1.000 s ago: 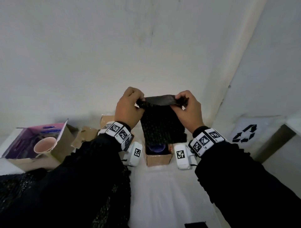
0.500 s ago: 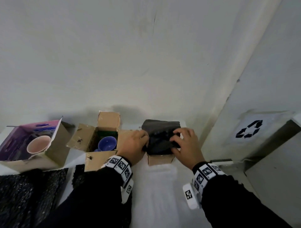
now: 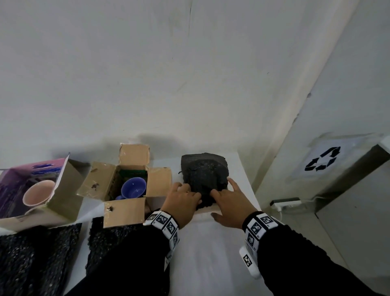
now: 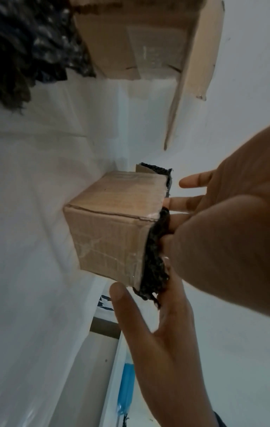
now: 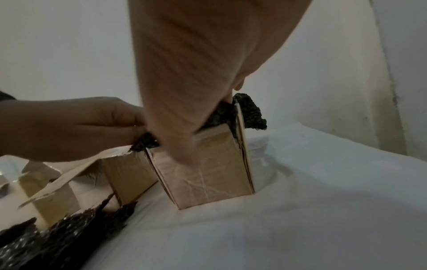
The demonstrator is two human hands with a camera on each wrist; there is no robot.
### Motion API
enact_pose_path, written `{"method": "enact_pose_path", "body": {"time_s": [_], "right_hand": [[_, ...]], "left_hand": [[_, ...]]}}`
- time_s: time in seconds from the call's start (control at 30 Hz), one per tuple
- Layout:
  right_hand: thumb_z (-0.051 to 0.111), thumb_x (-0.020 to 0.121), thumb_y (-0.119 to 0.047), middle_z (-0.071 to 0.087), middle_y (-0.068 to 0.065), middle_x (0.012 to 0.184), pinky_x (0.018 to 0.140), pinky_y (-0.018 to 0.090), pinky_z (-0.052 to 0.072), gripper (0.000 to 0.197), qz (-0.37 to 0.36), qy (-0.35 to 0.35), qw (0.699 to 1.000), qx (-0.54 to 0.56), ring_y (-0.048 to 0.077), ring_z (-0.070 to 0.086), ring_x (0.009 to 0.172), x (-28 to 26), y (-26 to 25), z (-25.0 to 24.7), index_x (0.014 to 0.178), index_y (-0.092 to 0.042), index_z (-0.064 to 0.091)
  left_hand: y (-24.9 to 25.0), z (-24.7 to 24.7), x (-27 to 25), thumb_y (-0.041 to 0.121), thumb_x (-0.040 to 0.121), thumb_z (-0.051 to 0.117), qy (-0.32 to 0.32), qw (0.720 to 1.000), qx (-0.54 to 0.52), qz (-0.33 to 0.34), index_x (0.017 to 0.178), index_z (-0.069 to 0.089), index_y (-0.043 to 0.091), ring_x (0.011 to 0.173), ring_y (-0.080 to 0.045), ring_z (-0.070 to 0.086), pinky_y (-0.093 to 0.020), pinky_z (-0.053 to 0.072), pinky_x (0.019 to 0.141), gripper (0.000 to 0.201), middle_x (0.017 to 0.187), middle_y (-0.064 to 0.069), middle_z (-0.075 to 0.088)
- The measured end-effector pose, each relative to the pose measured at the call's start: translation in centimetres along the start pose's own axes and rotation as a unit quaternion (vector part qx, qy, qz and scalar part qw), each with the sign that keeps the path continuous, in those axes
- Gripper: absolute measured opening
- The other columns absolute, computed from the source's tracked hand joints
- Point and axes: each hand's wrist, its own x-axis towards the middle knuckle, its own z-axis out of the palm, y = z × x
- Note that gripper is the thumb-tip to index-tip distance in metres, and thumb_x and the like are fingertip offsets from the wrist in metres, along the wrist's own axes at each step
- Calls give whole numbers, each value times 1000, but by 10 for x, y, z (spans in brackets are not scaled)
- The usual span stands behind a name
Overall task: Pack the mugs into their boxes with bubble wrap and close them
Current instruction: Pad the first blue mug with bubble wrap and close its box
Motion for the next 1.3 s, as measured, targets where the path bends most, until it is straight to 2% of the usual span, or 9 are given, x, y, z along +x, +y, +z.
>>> {"method": "enact_pose_path", "body": {"time_s": [0.07,0.13,0.23,0.33,0.53,0.67,0.9,1.07,1.3], "right_hand": [[52,83,-22,65,-1,87,118,44,0,19,4,-5,1000,-20,22,59,93,4,-2,4,102,-21,57],[63,72,-14,62,-3,84,109,47,18,18,10,-12,998,-66,24,55,93,5,-2,8,86,-24,64],[70,65,-15,54,-1,92,88,41,30,24,1,67,994,-84,24,50,89,2,-1,11,86,-25,62],[63,67,-6,59,-4,85,100,39,31,40,-33,110,993,-40,21,58,82,-3,-1,14,103,-22,55],[44,73,4,61,5,82,120,47,-1,40,0,37,999,-17,28,59,89,0,-3,17,107,-14,53],[73,67,-15,56,5,91,112,54,24,28,-2,38,997,-69,28,61,89,1,-4,24,93,-19,62],[55,62,5,46,-7,63,118,54,14,39,-50,99,991,-79,16,57,58,-12,-6,15,91,-20,56],[60,58,1,44,-9,54,115,54,25,44,-84,102,986,-98,15,52,47,-37,-20,15,95,-20,47],[48,67,1,45,-8,54,113,55,29,29,-83,104,989,-60,17,55,51,-58,-38,17,87,-19,50]], "left_hand": [[0,4,2,26,96,37,-23,1000,-1,-5,102,58,23,105,-25,45,-40,31,91,22,109,2,58],[3,5,2,27,94,38,-27,999,-2,-24,104,63,23,109,-26,42,-40,33,90,27,115,0,51],[6,5,-1,51,92,33,34,999,-37,-20,93,67,24,94,-24,48,-40,39,80,43,97,4,58],[3,12,-6,69,81,46,56,998,-38,18,106,58,26,84,-21,53,-39,41,79,51,88,8,63],[-3,22,-4,39,76,71,52,998,5,32,83,66,26,88,-22,52,-39,36,83,16,89,4,59],[-1,20,1,34,74,73,48,999,8,-6,76,69,28,92,-24,47,-41,39,81,8,92,2,53],[2,10,-17,33,65,77,42,998,11,44,73,63,27,75,-20,55,-37,34,82,17,68,9,58],[10,16,-50,39,73,66,62,994,-77,47,101,55,33,73,-16,55,-31,32,78,31,71,11,64],[25,16,-71,19,66,78,143,986,-69,43,80,67,31,70,-16,55,-31,33,76,22,78,8,58]]}}
